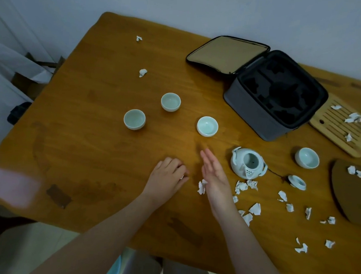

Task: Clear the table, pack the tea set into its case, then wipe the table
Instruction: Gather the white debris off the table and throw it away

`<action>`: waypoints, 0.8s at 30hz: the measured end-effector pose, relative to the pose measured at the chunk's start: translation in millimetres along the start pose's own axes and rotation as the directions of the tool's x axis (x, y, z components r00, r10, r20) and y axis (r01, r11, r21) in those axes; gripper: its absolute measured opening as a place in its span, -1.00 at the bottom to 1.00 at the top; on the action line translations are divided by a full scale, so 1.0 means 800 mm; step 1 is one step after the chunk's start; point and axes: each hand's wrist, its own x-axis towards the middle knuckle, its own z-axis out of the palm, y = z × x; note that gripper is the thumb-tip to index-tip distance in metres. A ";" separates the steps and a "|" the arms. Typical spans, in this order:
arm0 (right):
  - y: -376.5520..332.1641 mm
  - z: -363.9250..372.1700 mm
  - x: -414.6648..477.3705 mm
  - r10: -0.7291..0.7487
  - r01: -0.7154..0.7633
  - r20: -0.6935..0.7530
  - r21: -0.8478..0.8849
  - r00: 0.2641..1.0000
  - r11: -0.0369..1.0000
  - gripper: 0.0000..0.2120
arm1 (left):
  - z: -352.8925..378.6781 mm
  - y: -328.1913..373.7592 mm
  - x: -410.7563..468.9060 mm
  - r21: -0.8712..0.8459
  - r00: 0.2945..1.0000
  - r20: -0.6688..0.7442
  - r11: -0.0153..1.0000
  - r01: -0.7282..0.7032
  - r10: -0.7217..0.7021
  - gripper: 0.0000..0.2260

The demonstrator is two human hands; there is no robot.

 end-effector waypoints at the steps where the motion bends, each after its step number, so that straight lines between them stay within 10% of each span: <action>1: -0.001 -0.001 -0.001 -0.005 0.005 0.007 -0.022 1.000 1.000 -0.35 | 0.001 -0.001 0.000 -0.002 1.000 -0.006 1.000 -0.012 0.012 -0.83; 10: -0.003 0.005 0.004 0.020 -0.020 -0.029 -0.010 0.999 1.000 -0.19 | -0.013 -0.005 0.028 -0.023 0.997 0.074 1.000 0.019 -0.017 -0.63; 18: -0.008 0.016 0.001 0.086 -0.082 -0.044 0.095 0.995 0.992 -0.32 | -0.060 0.016 0.039 -0.492 0.878 0.194 0.731 0.473 -0.438 -0.60; 24: -0.006 0.021 0.007 0.184 -0.148 -0.035 0.455 0.982 0.878 -0.45 | -0.062 0.022 0.014 -0.195 0.929 0.344 0.957 0.216 -0.139 -0.62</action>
